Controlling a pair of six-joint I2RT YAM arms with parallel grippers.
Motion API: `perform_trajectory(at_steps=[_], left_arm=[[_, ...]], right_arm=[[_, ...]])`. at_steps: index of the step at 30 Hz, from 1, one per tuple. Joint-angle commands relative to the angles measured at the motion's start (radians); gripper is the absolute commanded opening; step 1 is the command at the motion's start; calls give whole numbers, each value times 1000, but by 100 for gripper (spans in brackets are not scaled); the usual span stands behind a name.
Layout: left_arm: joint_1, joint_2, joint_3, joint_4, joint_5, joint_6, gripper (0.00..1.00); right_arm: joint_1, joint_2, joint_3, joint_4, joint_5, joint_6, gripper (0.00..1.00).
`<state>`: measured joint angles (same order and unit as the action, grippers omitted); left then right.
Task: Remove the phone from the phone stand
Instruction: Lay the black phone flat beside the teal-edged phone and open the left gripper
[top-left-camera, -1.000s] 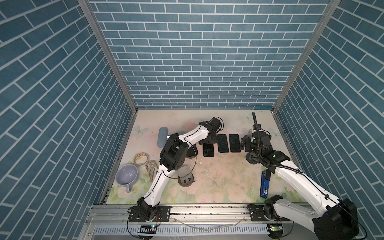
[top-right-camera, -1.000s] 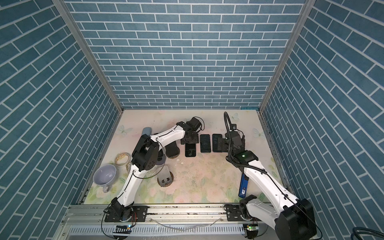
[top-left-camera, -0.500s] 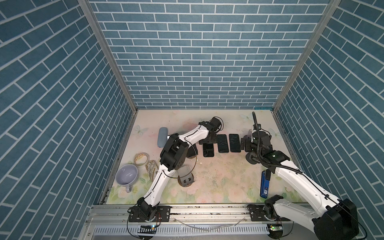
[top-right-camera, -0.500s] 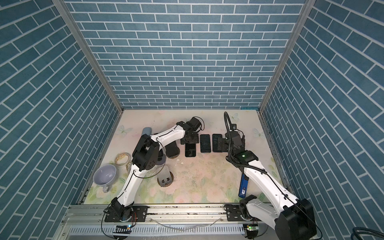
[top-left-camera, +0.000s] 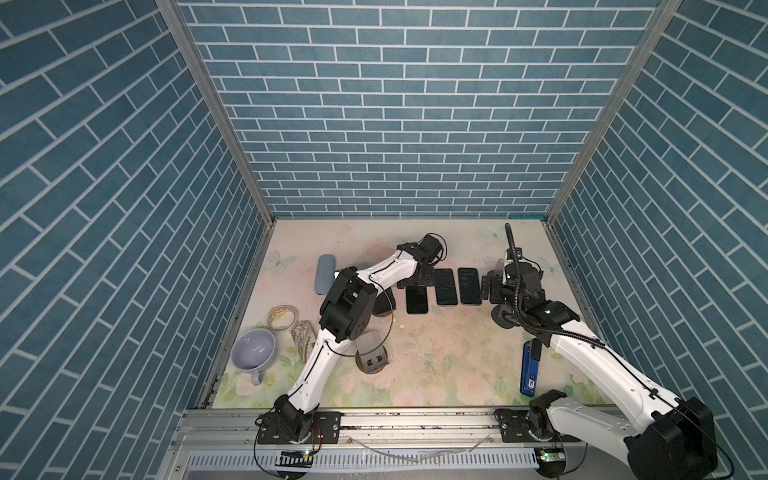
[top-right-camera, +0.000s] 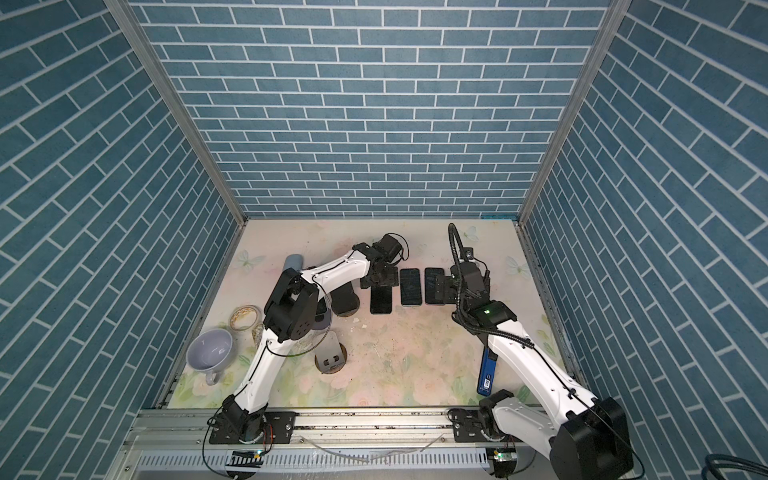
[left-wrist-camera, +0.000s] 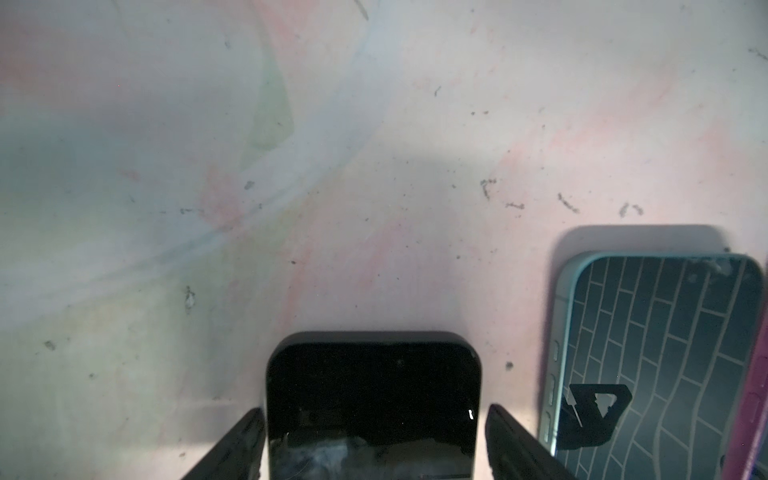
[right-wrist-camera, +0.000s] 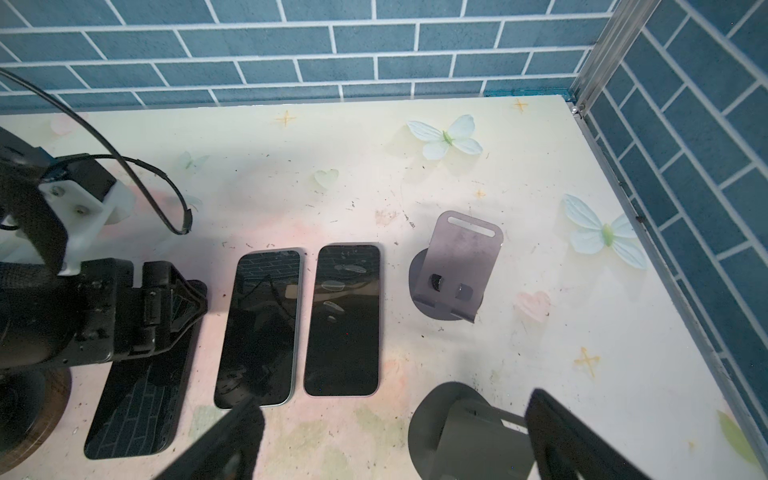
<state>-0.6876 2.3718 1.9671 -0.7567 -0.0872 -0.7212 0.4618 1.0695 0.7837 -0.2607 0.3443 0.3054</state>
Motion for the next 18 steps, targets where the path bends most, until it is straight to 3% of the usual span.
perform_trajectory(at_steps=[1, 18], left_arm=[[8, -12, -46, -30, -1, 5, 84], [-6, -242, -171, 42, -27, 67, 84]], right_arm=[[-3, 3, -23, 10, -3, -31, 98], [-4, 12, -6, -20, -23, -22, 98]])
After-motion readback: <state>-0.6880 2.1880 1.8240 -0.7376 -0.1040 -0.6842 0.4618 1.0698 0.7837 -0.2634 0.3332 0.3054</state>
